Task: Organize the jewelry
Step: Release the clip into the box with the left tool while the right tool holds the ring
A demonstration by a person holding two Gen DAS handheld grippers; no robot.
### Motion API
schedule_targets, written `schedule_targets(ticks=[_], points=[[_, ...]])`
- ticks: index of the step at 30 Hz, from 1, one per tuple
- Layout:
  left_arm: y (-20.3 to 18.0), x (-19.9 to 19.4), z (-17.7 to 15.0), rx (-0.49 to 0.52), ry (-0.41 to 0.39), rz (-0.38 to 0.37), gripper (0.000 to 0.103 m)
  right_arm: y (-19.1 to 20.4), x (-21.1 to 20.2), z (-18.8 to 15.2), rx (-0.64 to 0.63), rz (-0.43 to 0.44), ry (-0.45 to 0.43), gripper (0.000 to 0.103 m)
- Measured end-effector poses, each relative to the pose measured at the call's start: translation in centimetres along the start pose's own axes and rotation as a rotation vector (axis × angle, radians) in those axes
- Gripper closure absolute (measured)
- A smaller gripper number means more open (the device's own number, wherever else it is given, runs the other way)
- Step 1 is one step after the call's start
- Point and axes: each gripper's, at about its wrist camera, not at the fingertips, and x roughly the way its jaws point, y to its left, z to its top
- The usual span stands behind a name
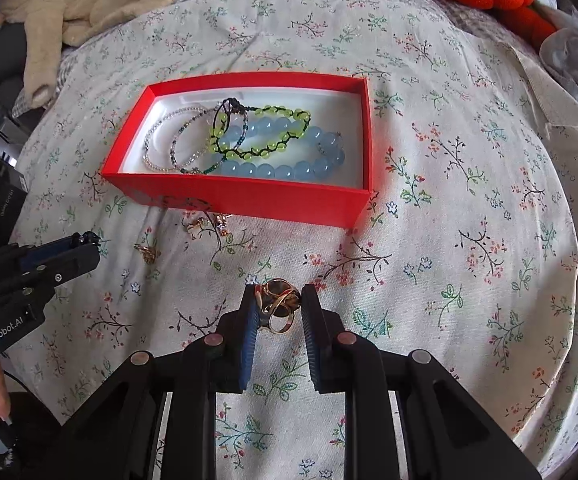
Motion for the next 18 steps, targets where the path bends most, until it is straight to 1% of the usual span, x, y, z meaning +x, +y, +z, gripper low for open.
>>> schedule_targets(ticks=[7, 11, 14, 18], points=[[-0.8, -1.4, 0.9, 0.018, -0.097, -0.042, 0.078, -0.5, -2.1, 0.9, 0.031, 0.028, -0.081, 0.081], [-1.1, -1.3, 1.7, 0.013, -0.134, -0.068, 0.078, -1.2, -2.7, 1.6, 0.066, 0.037, -0.117, 0.081], [-1.9, -1.2, 2.3, 0.029, -0.166, -0.08, 0.078, -1.7, -3.0, 2.1, 0.086, 0.045, -0.144, 0.081], [-2.6, -0.6, 3.0, 0.045, -0.204, -0.078, 0.078, -2.0, -3.2, 2.7, 0.096, 0.05, -0.177, 0.081]])
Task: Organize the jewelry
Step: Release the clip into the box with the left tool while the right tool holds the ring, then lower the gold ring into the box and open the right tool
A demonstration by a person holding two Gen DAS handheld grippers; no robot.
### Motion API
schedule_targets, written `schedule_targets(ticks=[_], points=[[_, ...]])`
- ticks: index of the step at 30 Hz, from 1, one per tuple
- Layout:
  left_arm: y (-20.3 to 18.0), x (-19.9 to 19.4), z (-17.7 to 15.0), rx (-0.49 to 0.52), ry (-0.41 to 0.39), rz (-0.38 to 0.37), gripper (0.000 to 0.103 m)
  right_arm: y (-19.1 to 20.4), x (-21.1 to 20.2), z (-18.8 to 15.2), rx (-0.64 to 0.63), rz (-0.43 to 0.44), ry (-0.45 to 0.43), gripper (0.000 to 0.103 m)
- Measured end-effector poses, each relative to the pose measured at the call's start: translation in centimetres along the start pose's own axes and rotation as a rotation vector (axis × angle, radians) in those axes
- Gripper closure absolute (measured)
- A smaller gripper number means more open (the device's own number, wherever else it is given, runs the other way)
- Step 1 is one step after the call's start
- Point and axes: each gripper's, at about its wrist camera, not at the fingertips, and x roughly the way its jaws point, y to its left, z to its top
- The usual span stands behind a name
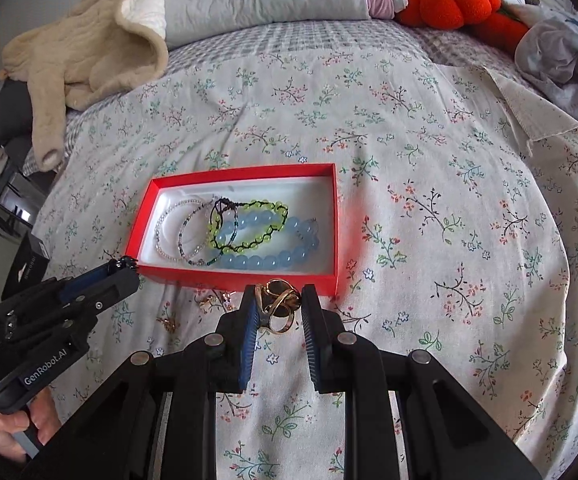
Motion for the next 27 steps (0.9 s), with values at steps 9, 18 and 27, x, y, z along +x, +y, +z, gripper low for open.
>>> schedule_targets(ticks=[9, 18, 27], points=[[-0.3, 2.3, 1.0, -0.003, -0.021, 0.06, 0.078, -0.5, 0.7, 0.6, 0.003, -0.007, -0.022, 0.081], [-0.8, 2.7, 1.2, 0.008, -0.03, 0.068, 0.077, -1.2, 1.1, 1.0, 0.001, -0.016, -0.025, 0.081], [-1.4, 1.2, 0.9, 0.028, -0.031, 0.069, 0.069, -1.9, 1.4, 1.9, 0.022, -0.019, -0.033, 0.081]])
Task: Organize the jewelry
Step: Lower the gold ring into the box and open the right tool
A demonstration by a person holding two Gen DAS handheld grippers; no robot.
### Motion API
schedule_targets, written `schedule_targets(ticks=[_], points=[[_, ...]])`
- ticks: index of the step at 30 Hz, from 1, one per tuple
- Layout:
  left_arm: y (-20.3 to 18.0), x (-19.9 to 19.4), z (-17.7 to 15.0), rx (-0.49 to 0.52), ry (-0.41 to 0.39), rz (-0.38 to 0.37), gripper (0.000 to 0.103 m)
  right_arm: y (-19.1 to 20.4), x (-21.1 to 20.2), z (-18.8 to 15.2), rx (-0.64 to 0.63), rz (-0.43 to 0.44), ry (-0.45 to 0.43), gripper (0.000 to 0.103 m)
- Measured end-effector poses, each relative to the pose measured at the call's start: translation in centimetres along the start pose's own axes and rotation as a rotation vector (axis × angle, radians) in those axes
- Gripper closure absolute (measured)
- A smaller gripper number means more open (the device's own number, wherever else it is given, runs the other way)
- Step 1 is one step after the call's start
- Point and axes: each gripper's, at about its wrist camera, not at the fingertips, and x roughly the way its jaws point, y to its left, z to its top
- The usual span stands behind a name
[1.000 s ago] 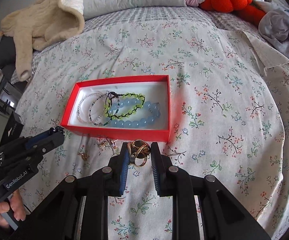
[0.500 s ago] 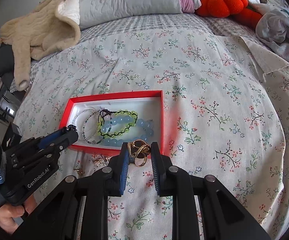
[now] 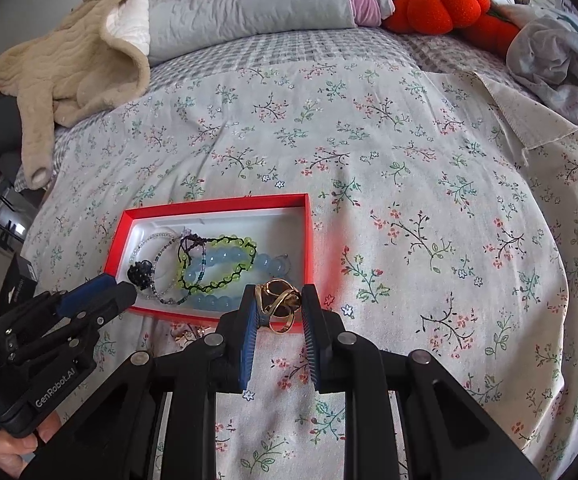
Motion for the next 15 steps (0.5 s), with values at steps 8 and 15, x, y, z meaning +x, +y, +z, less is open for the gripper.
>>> schedule_targets(ticks=[8, 15], points=[[0.1, -1.2, -0.3, 0.014, 0.005, 0.031, 0.064, 0.4, 1.4, 0.6, 0.01, 0.004, 0.017, 0.081], [0.0, -1.3, -0.6, 0.026, 0.01, 0.047, 0.061, 0.7, 2.3, 0.8, 0.016, 0.007, 0.026, 0.081]])
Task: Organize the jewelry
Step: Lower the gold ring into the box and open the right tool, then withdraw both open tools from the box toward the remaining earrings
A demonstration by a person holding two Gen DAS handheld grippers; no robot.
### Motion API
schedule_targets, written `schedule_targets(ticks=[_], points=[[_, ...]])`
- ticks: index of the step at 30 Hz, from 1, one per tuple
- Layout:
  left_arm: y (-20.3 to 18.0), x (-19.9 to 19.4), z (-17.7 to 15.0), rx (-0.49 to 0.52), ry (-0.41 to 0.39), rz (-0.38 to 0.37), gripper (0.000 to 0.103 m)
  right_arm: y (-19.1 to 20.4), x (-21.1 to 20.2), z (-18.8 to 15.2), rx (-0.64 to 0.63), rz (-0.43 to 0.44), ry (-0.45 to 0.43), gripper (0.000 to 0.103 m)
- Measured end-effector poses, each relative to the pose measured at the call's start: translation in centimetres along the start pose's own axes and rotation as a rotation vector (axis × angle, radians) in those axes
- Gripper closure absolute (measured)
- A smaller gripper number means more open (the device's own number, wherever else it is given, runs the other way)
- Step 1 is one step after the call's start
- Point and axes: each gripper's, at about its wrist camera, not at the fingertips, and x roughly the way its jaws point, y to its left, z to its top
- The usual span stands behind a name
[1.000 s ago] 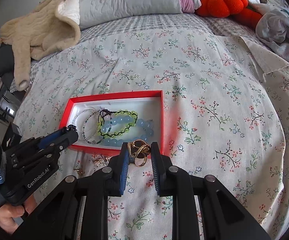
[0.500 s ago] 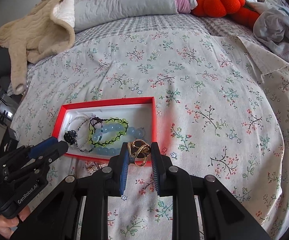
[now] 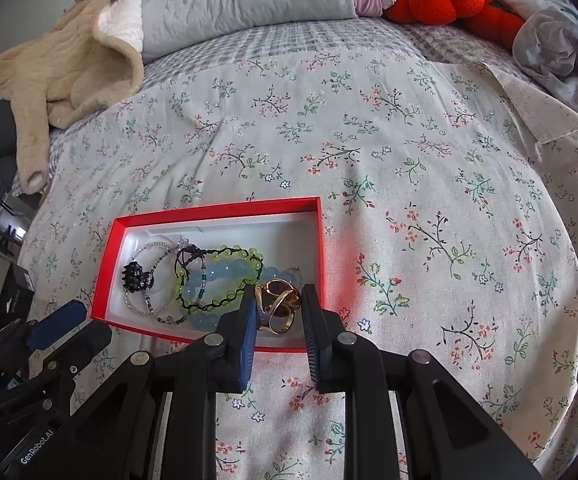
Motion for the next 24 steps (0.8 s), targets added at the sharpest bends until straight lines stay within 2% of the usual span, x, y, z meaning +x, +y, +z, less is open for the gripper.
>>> schedule_targets(ticks=[5, 14, 24], points=[[0.2, 0.0, -0.1, 0.0, 0.003, 0.007, 0.056, 0.3, 0.1, 0.1, 0.007, 0.034, 0.012, 0.08], [0.6, -0.8, -0.5, 0.002, -0.002, 0.033, 0.04, 0.7, -2.0, -0.1, -0.019, 0.048, -0.012, 0.074], [2.6, -1.5, -1.9, -0.049, 0.028, 0.046, 0.026, 0.5, -4.0, -2.3, -0.053, 0.036, -0.007, 0.06]])
